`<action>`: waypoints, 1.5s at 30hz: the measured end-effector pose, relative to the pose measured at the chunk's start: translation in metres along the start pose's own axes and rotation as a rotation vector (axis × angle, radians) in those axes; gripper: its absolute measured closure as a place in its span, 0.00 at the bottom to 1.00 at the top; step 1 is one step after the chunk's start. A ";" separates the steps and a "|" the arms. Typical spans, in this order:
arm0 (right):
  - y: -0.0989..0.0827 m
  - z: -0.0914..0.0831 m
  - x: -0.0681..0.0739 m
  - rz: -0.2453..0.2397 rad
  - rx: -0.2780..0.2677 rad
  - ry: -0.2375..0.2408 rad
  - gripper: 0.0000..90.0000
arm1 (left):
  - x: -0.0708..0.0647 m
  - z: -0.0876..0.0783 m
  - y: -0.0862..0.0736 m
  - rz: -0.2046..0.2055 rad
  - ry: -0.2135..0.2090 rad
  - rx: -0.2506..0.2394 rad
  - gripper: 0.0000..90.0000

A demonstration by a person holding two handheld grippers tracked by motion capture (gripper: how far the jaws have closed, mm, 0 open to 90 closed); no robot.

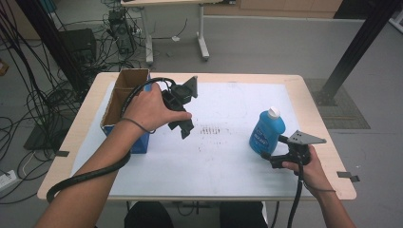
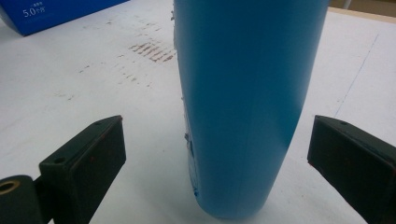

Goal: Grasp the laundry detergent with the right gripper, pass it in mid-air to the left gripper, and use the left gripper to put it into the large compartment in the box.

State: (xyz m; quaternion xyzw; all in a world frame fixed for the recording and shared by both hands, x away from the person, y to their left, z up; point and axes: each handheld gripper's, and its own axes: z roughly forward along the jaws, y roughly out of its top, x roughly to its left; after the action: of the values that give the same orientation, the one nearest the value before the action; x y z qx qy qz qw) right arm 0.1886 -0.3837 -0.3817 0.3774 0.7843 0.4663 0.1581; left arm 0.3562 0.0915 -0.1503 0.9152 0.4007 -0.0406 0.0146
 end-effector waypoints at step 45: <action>-0.009 0.017 0.007 -0.007 -0.069 -0.056 0.04 | 0.001 0.006 0.002 0.004 -0.022 -0.004 0.08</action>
State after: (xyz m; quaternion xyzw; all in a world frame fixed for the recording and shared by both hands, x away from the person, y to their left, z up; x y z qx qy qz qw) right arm 0.1902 -0.3706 -0.3971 0.3819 0.7642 0.4818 0.1948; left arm 0.3580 0.0900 -0.1562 0.9154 0.3990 -0.0498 0.0211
